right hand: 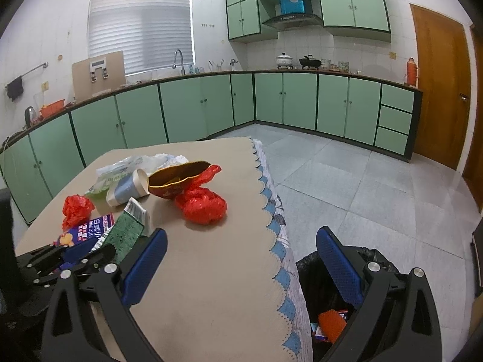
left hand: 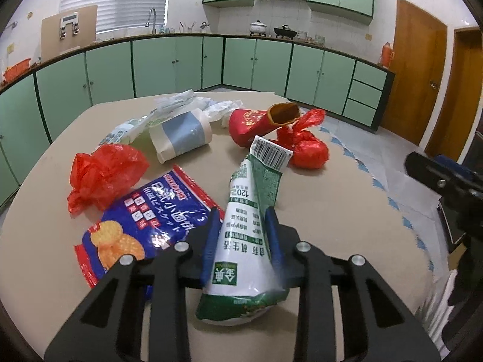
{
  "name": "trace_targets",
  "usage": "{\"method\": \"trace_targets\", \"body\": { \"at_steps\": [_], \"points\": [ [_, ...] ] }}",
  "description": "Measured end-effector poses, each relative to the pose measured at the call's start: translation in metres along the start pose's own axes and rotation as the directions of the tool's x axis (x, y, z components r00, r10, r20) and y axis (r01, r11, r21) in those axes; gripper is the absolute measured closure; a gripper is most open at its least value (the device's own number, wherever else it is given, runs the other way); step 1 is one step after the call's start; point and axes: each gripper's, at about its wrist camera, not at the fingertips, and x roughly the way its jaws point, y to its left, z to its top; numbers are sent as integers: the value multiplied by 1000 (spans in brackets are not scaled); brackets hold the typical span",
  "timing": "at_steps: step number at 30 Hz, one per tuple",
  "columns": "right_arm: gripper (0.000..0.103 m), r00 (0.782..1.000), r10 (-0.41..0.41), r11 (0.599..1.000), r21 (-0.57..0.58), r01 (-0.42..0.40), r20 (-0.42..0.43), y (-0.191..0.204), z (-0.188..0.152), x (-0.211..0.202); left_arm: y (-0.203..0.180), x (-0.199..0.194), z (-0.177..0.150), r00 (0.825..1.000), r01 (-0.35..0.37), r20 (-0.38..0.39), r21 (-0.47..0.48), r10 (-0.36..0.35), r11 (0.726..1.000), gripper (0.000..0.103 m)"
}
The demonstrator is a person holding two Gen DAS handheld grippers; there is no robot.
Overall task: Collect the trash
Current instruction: 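Close the left gripper on the green-white tube, then lift the tube with the left gripper while the right gripper grasps the red gift bag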
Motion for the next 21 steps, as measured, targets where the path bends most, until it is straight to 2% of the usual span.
{"method": "trace_targets", "body": {
  "at_steps": [3, 6, 12, 21],
  "points": [
    [6, 1000, 0, 1000, 5, 0, -3, -1, -1, 1, -1, 5, 1, 1000, 8, -18, 6, -7, 1000, 72],
    [6, 1000, -4, 1000, 6, 4, -6, -2, -2, 2, 0, 11, 0, 999, 6, -36, -6, -7, 1000, 66],
    [6, 1000, -6, 1000, 21, 7, -13, -8, -3, 5, -1, 12, 1, 1000, 3, -30, -25, -4, 1000, 74],
    [7, 1000, 1, 1000, 10, -1, -2, -3, 2, 12, 3, -7, 17, 999, 3, 37, -53, -1, 999, 75]
  ]
}}
